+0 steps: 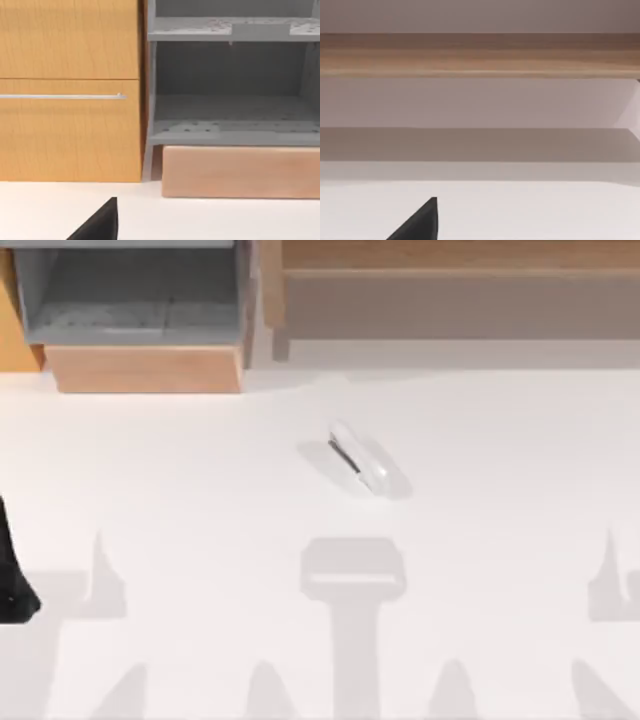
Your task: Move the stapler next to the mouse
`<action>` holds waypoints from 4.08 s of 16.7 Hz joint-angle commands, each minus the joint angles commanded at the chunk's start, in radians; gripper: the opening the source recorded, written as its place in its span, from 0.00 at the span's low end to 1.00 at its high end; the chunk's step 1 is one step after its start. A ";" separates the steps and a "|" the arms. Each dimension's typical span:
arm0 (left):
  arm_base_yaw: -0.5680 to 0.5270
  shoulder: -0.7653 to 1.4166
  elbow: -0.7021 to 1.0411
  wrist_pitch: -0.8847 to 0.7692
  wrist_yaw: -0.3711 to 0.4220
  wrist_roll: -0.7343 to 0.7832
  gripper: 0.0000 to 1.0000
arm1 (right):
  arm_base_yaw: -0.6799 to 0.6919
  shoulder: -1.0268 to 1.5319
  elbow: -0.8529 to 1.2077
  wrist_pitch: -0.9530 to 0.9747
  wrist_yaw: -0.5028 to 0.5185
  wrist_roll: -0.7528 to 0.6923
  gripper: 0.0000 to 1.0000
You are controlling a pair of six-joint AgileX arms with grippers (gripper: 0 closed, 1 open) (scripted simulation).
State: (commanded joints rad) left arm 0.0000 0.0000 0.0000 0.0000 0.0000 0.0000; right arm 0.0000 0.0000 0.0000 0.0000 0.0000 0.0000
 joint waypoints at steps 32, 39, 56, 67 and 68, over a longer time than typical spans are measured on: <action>0.000 0.000 0.000 0.000 0.000 0.000 1.00 | 0.502 2.436 2.282 -1.321 -0.012 -0.057 1.00; 0.000 0.000 0.000 0.000 0.000 0.000 1.00 | 0.566 2.621 2.518 -1.369 -0.002 -0.062 1.00; 0.000 0.000 0.000 0.000 0.000 0.000 1.00 | 0.567 2.643 2.363 -1.192 -0.002 -0.060 1.00; 0.000 0.000 0.000 0.000 0.000 0.000 1.00 | 0.567 2.643 2.363 -1.192 -0.002 -0.060 0.17; 0.000 0.000 0.000 0.000 0.000 0.000 1.00 | 0.567 2.643 2.363 -1.192 -0.002 -0.060 0.10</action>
State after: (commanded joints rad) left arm 0.0000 0.0000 0.0000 0.0000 0.0000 0.0000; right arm 0.5673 2.6425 2.3632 -1.1917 -0.0016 -0.0602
